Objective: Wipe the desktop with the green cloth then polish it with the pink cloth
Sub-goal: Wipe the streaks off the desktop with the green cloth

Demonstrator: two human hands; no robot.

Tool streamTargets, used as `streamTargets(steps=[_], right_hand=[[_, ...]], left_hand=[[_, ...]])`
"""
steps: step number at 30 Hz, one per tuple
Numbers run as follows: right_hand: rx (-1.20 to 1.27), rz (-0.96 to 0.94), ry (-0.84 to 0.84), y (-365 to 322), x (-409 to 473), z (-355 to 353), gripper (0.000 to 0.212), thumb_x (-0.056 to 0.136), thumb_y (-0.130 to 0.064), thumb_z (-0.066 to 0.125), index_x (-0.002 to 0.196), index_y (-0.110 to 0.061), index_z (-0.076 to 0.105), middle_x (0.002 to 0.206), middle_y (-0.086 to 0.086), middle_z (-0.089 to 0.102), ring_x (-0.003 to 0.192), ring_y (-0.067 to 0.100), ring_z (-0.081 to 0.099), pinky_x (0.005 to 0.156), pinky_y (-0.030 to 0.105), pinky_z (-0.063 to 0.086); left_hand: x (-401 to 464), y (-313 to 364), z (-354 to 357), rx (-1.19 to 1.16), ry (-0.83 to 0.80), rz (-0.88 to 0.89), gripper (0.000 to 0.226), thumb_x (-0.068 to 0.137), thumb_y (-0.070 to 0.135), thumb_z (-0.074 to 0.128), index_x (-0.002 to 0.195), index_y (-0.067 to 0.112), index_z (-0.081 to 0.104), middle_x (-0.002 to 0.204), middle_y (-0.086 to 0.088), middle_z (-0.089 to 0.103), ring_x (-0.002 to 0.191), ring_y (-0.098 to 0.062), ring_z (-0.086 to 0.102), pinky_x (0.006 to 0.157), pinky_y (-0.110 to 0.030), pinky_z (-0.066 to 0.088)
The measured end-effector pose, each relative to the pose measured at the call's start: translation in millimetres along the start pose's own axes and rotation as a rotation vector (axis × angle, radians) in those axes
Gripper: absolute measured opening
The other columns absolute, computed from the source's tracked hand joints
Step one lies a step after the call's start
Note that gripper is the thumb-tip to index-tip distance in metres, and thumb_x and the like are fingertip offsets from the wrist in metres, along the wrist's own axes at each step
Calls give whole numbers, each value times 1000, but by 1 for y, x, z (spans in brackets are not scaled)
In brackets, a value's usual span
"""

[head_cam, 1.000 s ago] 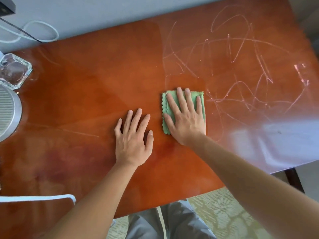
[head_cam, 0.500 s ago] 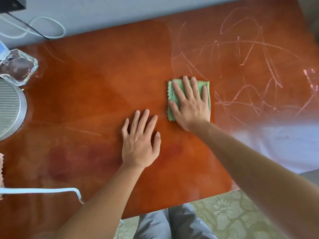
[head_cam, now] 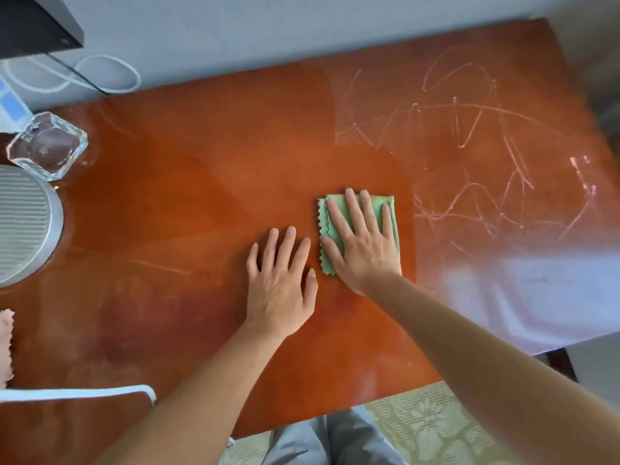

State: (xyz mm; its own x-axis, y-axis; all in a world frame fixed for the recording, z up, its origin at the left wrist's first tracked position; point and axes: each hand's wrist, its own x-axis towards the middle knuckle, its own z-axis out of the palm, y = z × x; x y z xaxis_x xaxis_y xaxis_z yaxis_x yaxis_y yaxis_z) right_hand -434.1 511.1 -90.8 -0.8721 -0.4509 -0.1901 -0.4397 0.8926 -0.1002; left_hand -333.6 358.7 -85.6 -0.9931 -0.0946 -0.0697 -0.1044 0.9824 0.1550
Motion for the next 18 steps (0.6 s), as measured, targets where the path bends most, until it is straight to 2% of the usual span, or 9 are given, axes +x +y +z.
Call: streamTargets(steps=[3, 5, 8, 12, 18], right_hand=[[-13, 25, -13, 1, 1, 0, 65, 101, -60, 6, 159, -30, -1, 168, 4, -1, 153, 25, -12, 122, 52, -4], [-23, 19, -12, 1, 8, -1, 64, 102, -59, 6, 159, -31, -3, 168, 4, -2, 153, 24, -13, 122, 51, -6], [-20, 29, -8, 2, 27, -6, 64, 101, -59, 5, 159, -31, -4, 168, 3, -3, 153, 24, -13, 122, 51, -7], [-16, 47, 10, 3, 67, -14, 66, 100, -61, 4, 159, -31, 0, 168, 3, 0, 153, 24, -10, 123, 51, -4], [6, 74, 58, 2, 139, -27, 67, 99, -62, 7, 159, -32, 4, 168, 3, 5, 154, 25, -5, 122, 53, -3]], left_hand=[[18, -4, -9, 4, 29, 29, 46, 97, 39, 41, 134, 17, 55, 146, -10, 53, 138, -31, 44, 113, -52, 26], [40, -11, -13, -5, 58, 40, 40, 98, 35, 41, 129, 15, 55, 144, -9, 54, 135, -28, 46, 114, -52, 26], [78, -18, -16, -29, 39, 15, 44, 103, 34, 41, 142, 16, 50, 157, -10, 41, 148, -29, 34, 120, -54, 19], [97, -17, -7, -43, 4, -49, 56, 106, 42, 25, 156, 19, 35, 168, -5, 23, 156, -25, 14, 124, -53, 10], [97, -17, 0, -25, 52, -38, 58, 103, 44, 27, 153, 17, 41, 165, -8, 29, 155, -27, 19, 123, -55, 16]])
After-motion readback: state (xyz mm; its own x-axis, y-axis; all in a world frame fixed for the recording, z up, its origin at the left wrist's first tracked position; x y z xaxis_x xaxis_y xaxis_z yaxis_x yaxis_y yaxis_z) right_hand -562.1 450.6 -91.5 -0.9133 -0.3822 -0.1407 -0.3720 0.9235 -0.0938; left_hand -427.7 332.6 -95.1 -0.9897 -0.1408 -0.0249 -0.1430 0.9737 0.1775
